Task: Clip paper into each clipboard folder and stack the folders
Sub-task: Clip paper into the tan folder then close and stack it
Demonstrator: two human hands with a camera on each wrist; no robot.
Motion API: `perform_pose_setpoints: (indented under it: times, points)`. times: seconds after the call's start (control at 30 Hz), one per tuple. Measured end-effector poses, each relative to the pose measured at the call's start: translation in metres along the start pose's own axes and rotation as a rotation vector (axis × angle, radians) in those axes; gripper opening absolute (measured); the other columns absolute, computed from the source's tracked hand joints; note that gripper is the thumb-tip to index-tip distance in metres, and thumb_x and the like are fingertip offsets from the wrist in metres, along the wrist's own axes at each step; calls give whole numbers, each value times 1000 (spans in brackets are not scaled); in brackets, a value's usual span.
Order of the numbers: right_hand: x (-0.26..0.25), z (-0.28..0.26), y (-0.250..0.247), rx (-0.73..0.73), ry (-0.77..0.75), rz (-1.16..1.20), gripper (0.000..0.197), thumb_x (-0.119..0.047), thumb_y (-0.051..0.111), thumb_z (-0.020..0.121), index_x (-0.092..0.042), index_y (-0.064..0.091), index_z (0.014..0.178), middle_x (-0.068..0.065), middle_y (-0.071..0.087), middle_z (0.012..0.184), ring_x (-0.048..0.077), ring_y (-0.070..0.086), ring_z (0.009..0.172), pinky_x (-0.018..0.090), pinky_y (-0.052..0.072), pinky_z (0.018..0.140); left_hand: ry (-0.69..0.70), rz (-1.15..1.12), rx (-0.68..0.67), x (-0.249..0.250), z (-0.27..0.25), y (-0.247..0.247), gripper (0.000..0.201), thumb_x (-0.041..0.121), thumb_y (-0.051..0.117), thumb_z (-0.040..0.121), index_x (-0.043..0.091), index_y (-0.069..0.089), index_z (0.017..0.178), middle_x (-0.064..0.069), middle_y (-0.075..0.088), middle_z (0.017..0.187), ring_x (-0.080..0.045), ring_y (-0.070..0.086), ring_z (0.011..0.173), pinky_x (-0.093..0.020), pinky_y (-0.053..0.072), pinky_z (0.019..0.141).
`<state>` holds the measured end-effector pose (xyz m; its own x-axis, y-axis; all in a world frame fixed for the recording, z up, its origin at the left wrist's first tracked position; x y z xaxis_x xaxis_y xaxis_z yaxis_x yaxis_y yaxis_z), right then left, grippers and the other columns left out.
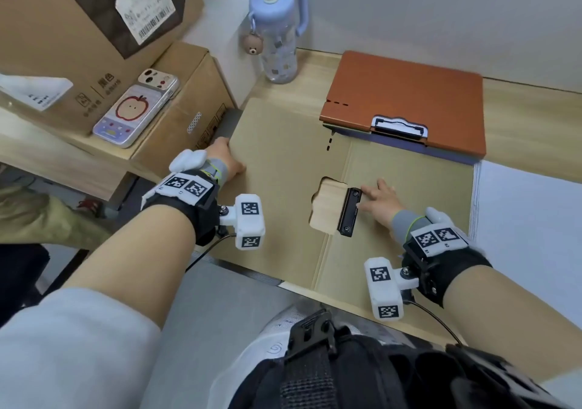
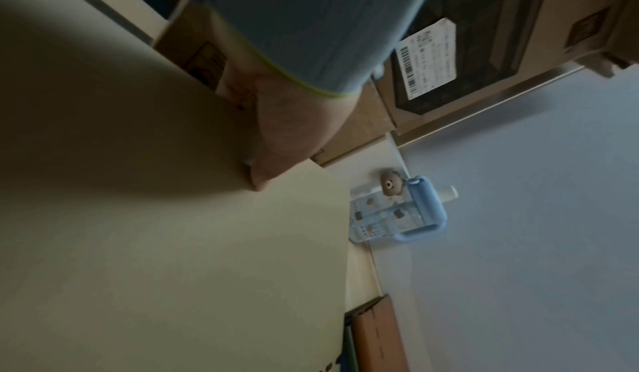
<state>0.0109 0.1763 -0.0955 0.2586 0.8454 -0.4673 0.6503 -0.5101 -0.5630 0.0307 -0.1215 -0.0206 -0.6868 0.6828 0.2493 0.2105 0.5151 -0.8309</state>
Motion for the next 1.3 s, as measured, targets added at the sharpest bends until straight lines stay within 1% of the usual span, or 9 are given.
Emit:
perform_pose_setpoints:
  times: [0.17, 0.37, 0.63, 0.73, 0.83, 0.9, 0.97, 1.0, 1.3]
  points:
    - [1, -3, 4, 3, 0, -25, 62, -22, 51, 92, -29, 26, 148, -4, -10, 161, 22, -14, 148, 56, 1, 117, -2, 100, 3, -11, 9, 18, 86, 31, 63, 85, 29, 9, 151, -14, 24, 148, -38, 39, 131, -45, 36, 108]
    - [1, -2, 2, -8, -6, -44, 62, -22, 50, 92, -28, 25, 149, -2, -10, 160, 23, -14, 148, 56, 0, 117, 61, 292, 5, -17, 5, 34, 51, 27, 50, 89, 23, 32, 136, -8, 25, 147, -35, 29, 130, -45, 33, 103]
    - [-4, -6, -6, -29, 2, -20, 56, -17, 47, 93, -23, 31, 147, 1, -6, 161, 24, -10, 148, 56, 1, 117, 89, 135, 132, 10, -15, 33, 51, 25, 49, 91, 16, 35, 140, -9, 11, 157, -32, 20, 139, -41, 27, 108]
    - [-4, -11, -13, -12, -1, 64, 53, -14, 46, 95, -20, 34, 146, 3, 4, 161, 25, 0, 149, 47, 4, 120, 188, 16, 143, 42, -25, 30, 54, 27, 49, 92, 19, 35, 143, -8, 21, 154, -30, 25, 139, -39, 27, 110]
    - [0, -19, -19, 42, 12, 309, 50, -8, 48, 93, -15, 40, 142, 5, 31, 154, 24, 29, 142, 31, 20, 115, 245, -292, 17, 76, -35, 39, 45, 21, 50, 92, 15, 45, 136, -9, 44, 141, -28, 46, 127, -33, 36, 106]
    - [6, -25, -24, 100, 34, 421, 50, -7, 50, 92, -13, 41, 141, 9, 41, 147, 24, 40, 135, 30, 27, 110, 240, -533, -123, 101, -48, 48, 36, 17, 49, 93, 14, 51, 129, -6, 57, 124, -22, 60, 104, -30, 47, 87]
    - [13, -29, -30, 153, 50, 478, 49, -9, 52, 92, -13, 42, 140, 10, 42, 145, 25, 42, 131, 30, 31, 106, 236, -660, -236, 122, -64, 56, 25, 13, 45, 94, 16, 54, 118, -4, 59, 106, -12, 58, 73, -23, 42, 63]
    - [15, -30, -32, 180, 54, 497, 48, -9, 53, 92, -13, 42, 139, 11, 42, 144, 25, 43, 131, 29, 31, 105, 246, -681, -276, 129, -70, 59, 20, 12, 44, 95, 17, 53, 111, -3, 59, 101, -8, 54, 66, -22, 38, 58]
    - [99, -50, -79, 433, 198, 587, 51, -11, 54, 89, -14, 42, 139, 11, 35, 148, 26, 40, 134, 34, 31, 107, 207, -709, -691, 201, -124, 123, 13, 23, 41, 99, 19, 47, 110, 6, 60, 81, -6, 58, 67, -23, 39, 65]
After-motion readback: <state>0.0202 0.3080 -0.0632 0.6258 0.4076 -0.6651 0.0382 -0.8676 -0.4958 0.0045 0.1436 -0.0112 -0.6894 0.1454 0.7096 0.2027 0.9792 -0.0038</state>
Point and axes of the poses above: each hand's wrist, its own z-axis towards the middle knuckle, its own y-axis out of the palm, x = y × z, the point moved 2 cm from there along z, towards the middle knuckle
